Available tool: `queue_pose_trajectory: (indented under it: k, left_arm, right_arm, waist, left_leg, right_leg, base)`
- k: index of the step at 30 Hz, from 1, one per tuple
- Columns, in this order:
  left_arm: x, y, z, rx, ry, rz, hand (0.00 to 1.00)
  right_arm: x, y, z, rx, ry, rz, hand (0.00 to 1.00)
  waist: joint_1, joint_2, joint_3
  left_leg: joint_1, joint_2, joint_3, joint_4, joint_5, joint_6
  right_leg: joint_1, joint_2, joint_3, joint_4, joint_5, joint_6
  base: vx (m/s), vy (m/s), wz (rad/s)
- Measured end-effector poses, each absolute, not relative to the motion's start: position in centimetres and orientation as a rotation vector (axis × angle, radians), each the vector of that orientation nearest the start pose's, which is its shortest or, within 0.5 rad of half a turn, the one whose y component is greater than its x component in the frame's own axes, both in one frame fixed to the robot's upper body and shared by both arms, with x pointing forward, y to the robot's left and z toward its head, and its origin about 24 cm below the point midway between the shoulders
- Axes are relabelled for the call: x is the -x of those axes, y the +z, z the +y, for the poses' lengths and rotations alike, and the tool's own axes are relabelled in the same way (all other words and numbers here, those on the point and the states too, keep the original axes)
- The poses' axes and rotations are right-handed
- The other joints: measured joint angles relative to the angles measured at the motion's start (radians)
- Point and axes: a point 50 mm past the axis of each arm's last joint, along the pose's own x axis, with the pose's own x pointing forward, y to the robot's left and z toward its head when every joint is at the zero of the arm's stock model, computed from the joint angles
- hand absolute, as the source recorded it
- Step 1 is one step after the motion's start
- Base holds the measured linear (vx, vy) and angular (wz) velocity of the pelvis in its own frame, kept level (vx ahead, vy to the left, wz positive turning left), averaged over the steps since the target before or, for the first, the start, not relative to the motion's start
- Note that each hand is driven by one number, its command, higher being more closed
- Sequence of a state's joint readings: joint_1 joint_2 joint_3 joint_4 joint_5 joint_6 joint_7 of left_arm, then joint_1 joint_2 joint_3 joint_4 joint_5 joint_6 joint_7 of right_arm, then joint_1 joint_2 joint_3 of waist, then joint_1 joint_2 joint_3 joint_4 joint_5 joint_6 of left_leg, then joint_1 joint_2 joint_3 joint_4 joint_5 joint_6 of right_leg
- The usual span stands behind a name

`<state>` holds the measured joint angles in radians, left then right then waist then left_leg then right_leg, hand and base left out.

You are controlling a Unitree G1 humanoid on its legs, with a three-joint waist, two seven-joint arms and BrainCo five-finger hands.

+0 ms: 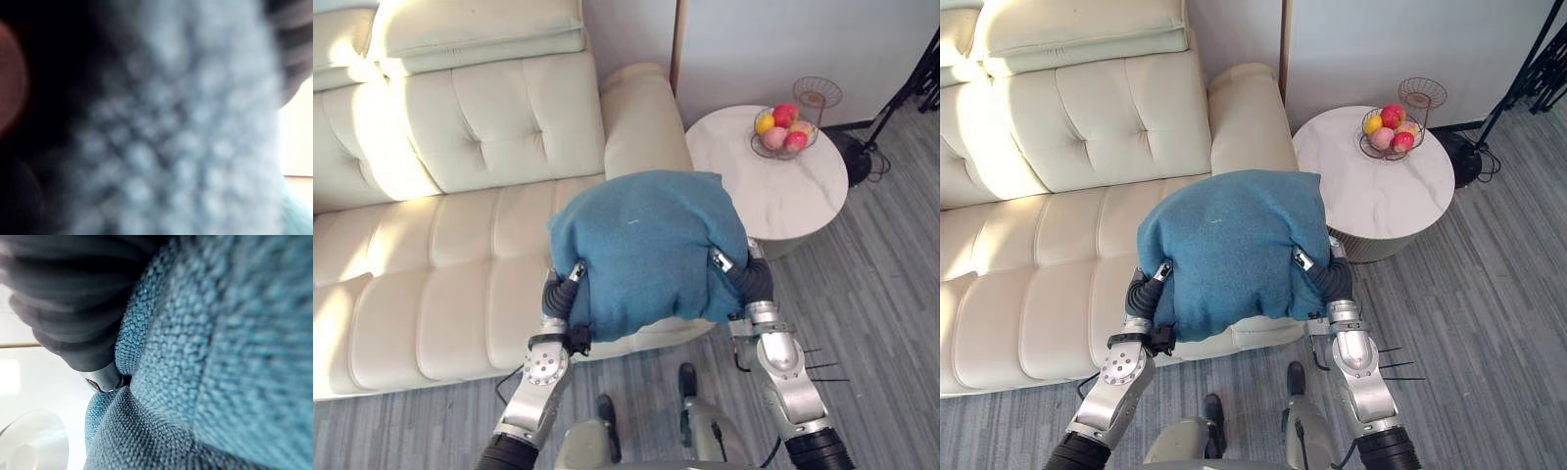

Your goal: Pick up cushions and gather them together orderly.

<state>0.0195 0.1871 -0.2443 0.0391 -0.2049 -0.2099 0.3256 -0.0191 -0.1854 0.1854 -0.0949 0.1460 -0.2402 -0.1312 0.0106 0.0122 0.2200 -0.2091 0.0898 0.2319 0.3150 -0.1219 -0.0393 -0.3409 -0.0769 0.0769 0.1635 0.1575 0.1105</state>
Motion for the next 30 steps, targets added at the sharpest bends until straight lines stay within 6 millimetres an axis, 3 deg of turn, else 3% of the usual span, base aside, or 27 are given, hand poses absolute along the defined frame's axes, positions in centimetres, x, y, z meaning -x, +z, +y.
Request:
queue_pose_trajectory:
  k: [1, 2, 3, 4, 5, 7, 8, 9, 10, 11, 13, 16, 17, 19, 20, 22, 25, 30]
  left_arm:
    - [-24.3, 4.0, 14.5, 0.061, 0.107, -0.095, 1.00]
    - [-24.3, 4.0, 14.4, 0.066, 0.110, -0.092, 1.00]
    - [-24.2, 3.8, 14.3, 0.072, 0.111, -0.084, 1.00]
    - [-24.2, 3.7, 14.3, 0.072, 0.112, -0.080, 1.00]
    - [-24.2, 3.7, 14.3, 0.072, 0.113, -0.080, 1.00]
    - [-24.3, 3.9, 14.4, 0.076, 0.120, -0.095, 1.00]
    - [-24.5, 4.2, 14.3, 0.081, 0.118, -0.108, 1.00]
    - [-24.6, 4.3, 14.0, 0.094, 0.118, -0.113, 1.00]
    - [-24.5, 4.3, 13.8, 0.103, 0.119, -0.110, 1.00]
    - [-24.5, 4.3, 13.5, 0.117, 0.119, -0.105, 1.00]
    - [-24.5, 4.2, 13.0, 0.125, 0.103, -0.098, 1.00]
    - [-24.3, 4.3, 11.6, 0.132, 0.046, -0.097, 1.00]
    - [-24.4, 4.5, 11.2, 0.136, 0.029, -0.107, 1.00]
    - [-24.6, 4.8, 10.8, 0.144, 0.016, -0.115, 1.00]
    - [-24.7, 5.0, 10.5, 0.157, 0.006, -0.121, 1.00]
    - [-24.8, 4.9, 10.4, 0.163, -0.001, -0.115, 1.00]
    - [-24.6, 4.8, 10.4, 0.163, -0.001, -0.110, 1.00]
    - [-24.5, 4.6, 10.6, 0.148, -0.020, -0.105, 1.00]
  right_arm:
    - [-25.0, 8.8, -14.0, -0.013, 0.079, -0.324, 1.00]
    - [-25.1, 8.8, -13.9, -0.017, 0.077, -0.325, 1.00]
    - [-25.0, 8.7, -13.9, -0.020, 0.076, -0.320, 1.00]
    - [-25.0, 8.7, -13.8, -0.023, 0.077, -0.323, 1.00]
    - [-25.0, 8.9, -13.7, -0.022, 0.080, -0.337, 1.00]
    - [-25.2, 9.4, -13.3, -0.015, 0.094, -0.369, 1.00]
    - [-25.6, 10.1, -13.1, -0.005, 0.100, -0.401, 1.00]
    - [-26.1, 10.7, -13.2, 0.012, 0.101, -0.422, 1.00]
    - [-26.2, 10.6, -13.4, 0.022, 0.099, -0.417, 1.00]
    - [-26.4, 9.9, -14.0, 0.036, 0.077, -0.384, 1.00]
    - [-26.8, 9.1, -15.0, 0.046, 0.023, -0.342, 1.00]
    - [-26.7, 8.4, -16.4, 0.054, -0.036, -0.308, 1.00]
    - [-26.6, 8.4, -16.9, 0.055, -0.056, -0.310, 1.00]
    - [-26.5, 8.7, -17.2, 0.055, -0.072, -0.322, 1.00]
    - [-26.4, 8.8, -17.4, 0.055, -0.088, -0.331, 1.00]
    - [-26.3, 8.8, -17.2, 0.035, -0.103, -0.331, 1.00]
    - [-26.3, 8.9, -16.9, 0.011, -0.106, -0.338, 1.00]
    - [-26.2, 8.8, -16.8, 0.006, -0.106, -0.333, 1.00]
  waist:
    - [0.002, 0.004, 0.001]
    - [-0.023, -0.002, 0.005]
    - [-0.036, -0.020, 0.001]
    - [-0.032, -0.028, -0.002]
    - [-0.020, -0.035, -0.008]
    - [0.010, -0.045, -0.026]
    - [0.013, -0.027, -0.031]
    - [0.006, 0.015, -0.032]
    - [0.005, 0.034, -0.032]
    - [0.004, 0.046, -0.030]
    - [0.005, 0.040, -0.025]
    - [-0.023, 0.042, -0.027]
    - [-0.038, 0.042, -0.027]
    - [-0.053, 0.046, -0.029]
    - [-0.053, 0.053, -0.033]
    - [-0.052, 0.039, -0.033]
    - [-0.028, 0.039, -0.034]
    - [-0.023, 0.036, -0.035]
  left_leg:
    - [-0.001, 0.016, -0.003, -0.004, 0.008, 0.012]
    - [0.006, 0.008, -0.017, 0.010, 0.007, 0.017]
    - [0.018, -0.010, -0.053, 0.020, 0.007, 0.023]
    - [0.014, -0.015, -0.069, 0.036, 0.008, 0.024]
    - [-0.015, -0.016, -0.105, 0.071, 0.008, 0.023]
    - [-0.104, -0.018, -0.152, 0.112, 0.032, 0.008]
    - [-0.176, -0.013, -0.201, 0.102, 0.083, -0.010]
    - [-0.228, 0.009, -0.256, 0.029, 0.156, -0.028]
    - [-0.228, 0.022, -0.276, -0.035, 0.195, -0.026]
    - [-0.199, 0.055, -0.245, -0.154, 0.195, -0.022]
    - [-0.173, 0.089, -0.140, -0.206, 0.165, -0.022]
    - [-0.159, 0.078, 0.058, -0.037, 0.157, -0.010]
    - [-0.134, 0.085, 0.118, 0.045, 0.128, 0.029]
    - [-0.062, 0.083, 0.132, 0.058, 0.046, -0.003]
    - [-0.002, 0.072, 0.119, -0.049, 0.007, -0.021]
    - [-0.012, 0.044, 0.107, -0.079, 0.040, 0.003]
    - [-0.062, 0.031, 0.100, -0.008, 0.011, 0.038]
    - [-0.106, 0.017, 0.097, 0.051, -0.021, 0.071]
  right_leg:
    - [-0.010, 0.009, 0.015, 0.050, -0.037, 0.037]
    - [-0.044, -0.007, 0.037, 0.334, -0.207, -0.022]
    - [-0.029, -0.020, 0.062, 0.557, -0.319, -0.009]
    - [-0.010, -0.019, 0.081, 0.629, -0.352, 0.014]
    - [0.053, -0.014, 0.100, 0.671, -0.394, 0.027]
    - [0.111, -0.004, 0.112, 0.578, -0.496, -0.019]
    - [0.119, 0.010, 0.080, 0.473, -0.538, -0.035]
    - [0.104, 0.045, 0.026, 0.387, -0.531, -0.047]
    - [0.099, 0.063, -0.003, 0.360, -0.502, -0.059]
    - [0.106, 0.076, -0.058, 0.316, -0.459, -0.084]
    - [0.125, 0.056, -0.127, 0.270, -0.413, -0.120]
    - [0.130, -0.002, -0.224, 0.186, -0.333, -0.131]
    - [0.128, -0.024, -0.261, 0.143, -0.294, -0.127]
    - [0.129, -0.037, -0.284, 0.091, -0.254, -0.113]
    - [0.128, -0.036, -0.298, 0.056, -0.230, -0.098]
    - [0.129, -0.047, -0.295, 0.023, -0.201, -0.088]
    - [0.131, -0.062, -0.297, -0.012, -0.143, -0.060]
    - [0.121, -0.076, -0.283, -0.029, -0.130, -0.043]
  base:
    - [-0.21, 0.027, 0.08]
    - [-0.17, -0.018, 0.74]
    - [-0.18, -0.016, 1.00]
    - [-0.20, -0.087, 1.04]
    - [-0.29, -0.170, 0.81]
    - [-0.35, -0.236, 0.75]
    - [-0.41, -0.273, 0.87]
    - [-0.44, -0.270, 1.00]
    - [-0.55, -0.321, 1.15]
    - [-0.45, -0.258, 1.24]
    - [-0.44, -0.201, 1.18]
    - [-0.35, -0.073, 1.03]
    - [-0.28, 0.036, 0.93]
    - [-0.25, 0.083, 0.73]
    - [-0.17, 0.108, 0.44]
    - [-0.17, 0.135, 0.43]
    - [-0.14, 0.193, 0.16]
    - [-0.07, 0.131, 0.01]
